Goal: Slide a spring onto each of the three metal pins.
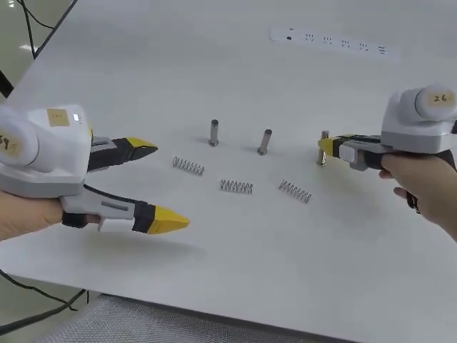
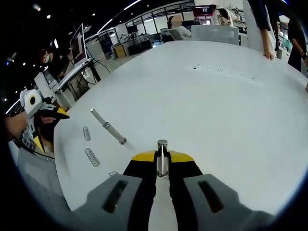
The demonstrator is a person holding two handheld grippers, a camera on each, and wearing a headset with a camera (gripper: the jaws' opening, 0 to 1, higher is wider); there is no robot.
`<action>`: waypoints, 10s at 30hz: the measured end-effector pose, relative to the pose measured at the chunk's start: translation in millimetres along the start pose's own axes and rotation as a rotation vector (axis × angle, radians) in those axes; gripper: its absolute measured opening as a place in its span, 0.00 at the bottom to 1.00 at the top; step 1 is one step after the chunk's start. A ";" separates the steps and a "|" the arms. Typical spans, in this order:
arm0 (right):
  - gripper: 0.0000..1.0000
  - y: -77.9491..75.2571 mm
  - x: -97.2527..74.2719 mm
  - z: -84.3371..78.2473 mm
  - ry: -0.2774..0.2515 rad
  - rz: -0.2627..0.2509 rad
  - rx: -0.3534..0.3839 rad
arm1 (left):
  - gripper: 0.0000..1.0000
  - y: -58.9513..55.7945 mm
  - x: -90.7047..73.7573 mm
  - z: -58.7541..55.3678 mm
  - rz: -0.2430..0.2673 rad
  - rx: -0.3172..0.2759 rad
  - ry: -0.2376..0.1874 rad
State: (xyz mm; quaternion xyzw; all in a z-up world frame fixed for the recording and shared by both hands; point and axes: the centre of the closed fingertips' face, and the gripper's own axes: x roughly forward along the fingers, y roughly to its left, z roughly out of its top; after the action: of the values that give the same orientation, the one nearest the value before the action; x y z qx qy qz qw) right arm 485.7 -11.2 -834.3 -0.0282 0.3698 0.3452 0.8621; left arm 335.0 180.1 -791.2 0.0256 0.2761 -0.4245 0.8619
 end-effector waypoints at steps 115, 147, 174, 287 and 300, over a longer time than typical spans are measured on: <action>0.49 14.4 -28.7 -13.8 -0.103 0.008 -0.090 | 0.86 3.6 -2.6 6.2 0.021 -0.036 -0.025; 0.68 20.9 -47.0 -12.5 -0.132 0.019 -0.070 | 0.97 2.6 -2.6 10.7 0.031 -0.027 -0.024; 0.66 31.3 -77.0 -14.4 -0.163 0.048 -0.109 | 0.94 0.0 -3.9 11.3 0.026 -0.025 -0.025; 0.22 77.2 -17.4 -67.1 0.265 0.193 -0.476 | 0.89 -6.1 -4.8 7.4 0.009 -0.025 -0.021; 0.14 71.9 -15.8 -75.7 0.302 0.186 -0.510 | 0.88 -6.6 -2.5 8.4 0.005 -0.023 -0.020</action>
State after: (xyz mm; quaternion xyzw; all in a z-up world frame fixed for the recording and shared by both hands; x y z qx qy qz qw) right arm 386.9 11.4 -863.9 -0.2608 0.3963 0.4960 0.7272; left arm 332.7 175.3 -781.6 0.0120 0.2723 -0.4193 0.8660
